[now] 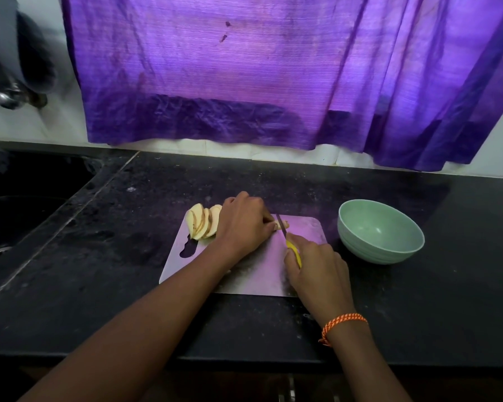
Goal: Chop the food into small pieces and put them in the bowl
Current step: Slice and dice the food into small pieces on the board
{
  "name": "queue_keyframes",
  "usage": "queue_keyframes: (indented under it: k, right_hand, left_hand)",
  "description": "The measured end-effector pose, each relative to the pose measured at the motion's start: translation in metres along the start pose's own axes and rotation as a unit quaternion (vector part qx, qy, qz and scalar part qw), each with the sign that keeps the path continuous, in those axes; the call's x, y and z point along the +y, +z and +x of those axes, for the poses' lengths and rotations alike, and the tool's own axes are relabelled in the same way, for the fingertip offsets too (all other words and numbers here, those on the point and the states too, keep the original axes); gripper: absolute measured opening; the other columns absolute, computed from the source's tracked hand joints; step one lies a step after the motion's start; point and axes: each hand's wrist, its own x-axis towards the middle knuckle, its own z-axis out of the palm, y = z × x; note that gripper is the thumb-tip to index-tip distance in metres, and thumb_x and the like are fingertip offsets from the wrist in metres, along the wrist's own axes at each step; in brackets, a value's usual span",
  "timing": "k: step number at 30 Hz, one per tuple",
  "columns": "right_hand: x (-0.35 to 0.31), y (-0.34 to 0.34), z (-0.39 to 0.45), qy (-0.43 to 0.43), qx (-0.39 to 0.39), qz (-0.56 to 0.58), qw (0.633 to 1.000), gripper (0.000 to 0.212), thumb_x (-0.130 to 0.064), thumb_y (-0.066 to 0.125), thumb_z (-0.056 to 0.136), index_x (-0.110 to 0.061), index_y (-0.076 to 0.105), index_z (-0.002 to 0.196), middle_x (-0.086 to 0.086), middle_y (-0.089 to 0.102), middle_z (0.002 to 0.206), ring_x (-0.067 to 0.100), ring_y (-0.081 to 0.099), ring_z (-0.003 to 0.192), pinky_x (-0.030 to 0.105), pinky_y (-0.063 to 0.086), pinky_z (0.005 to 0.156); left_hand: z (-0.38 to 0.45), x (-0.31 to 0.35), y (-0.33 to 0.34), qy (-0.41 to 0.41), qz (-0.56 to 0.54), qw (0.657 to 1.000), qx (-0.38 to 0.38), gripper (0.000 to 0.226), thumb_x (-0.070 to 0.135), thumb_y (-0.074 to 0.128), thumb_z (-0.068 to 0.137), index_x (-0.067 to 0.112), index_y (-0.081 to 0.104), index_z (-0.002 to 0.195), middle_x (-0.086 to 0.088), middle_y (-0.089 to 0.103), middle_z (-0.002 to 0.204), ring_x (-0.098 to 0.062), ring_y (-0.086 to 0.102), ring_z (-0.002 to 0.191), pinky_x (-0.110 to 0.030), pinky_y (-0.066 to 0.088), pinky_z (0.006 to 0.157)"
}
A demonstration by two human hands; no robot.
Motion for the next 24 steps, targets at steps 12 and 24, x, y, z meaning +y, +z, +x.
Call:
queue_keyframes:
  k: [12, 24]
  right_hand:
    - [0.008, 0.001, -0.009, -0.010, -0.003, 0.013, 1.000, 0.036, -0.040, 0.043, 0.102, -0.038, 0.057, 0.136, 0.006, 0.068, 0.100, 0.029, 0.063, 0.091, 0.037, 0.038, 0.067]
    - [0.003, -0.005, -0.020, 0.000, 0.074, 0.055, 0.996, 0.038, -0.037, 0.057, 0.097, -0.036, 0.063, 0.135, 0.011, 0.066, 0.080, 0.036, 0.063, 0.075, 0.038, 0.039, 0.060]
  left_hand:
    - [-0.001, 0.003, 0.004, -0.015, 0.009, 1.000, 0.007, 0.025, 0.054, 0.075, 0.093, 0.035, 0.085, 0.105, 0.014, 0.075, 0.092, -0.011, 0.050, 0.096, -0.040, 0.044, 0.099]
    - [0.001, -0.006, -0.005, -0.028, 0.015, 0.999, -0.002, 0.030, 0.057, 0.075, 0.092, 0.037, 0.082, 0.113, 0.013, 0.076, 0.101, -0.014, 0.056, 0.108, -0.049, 0.036, 0.116]
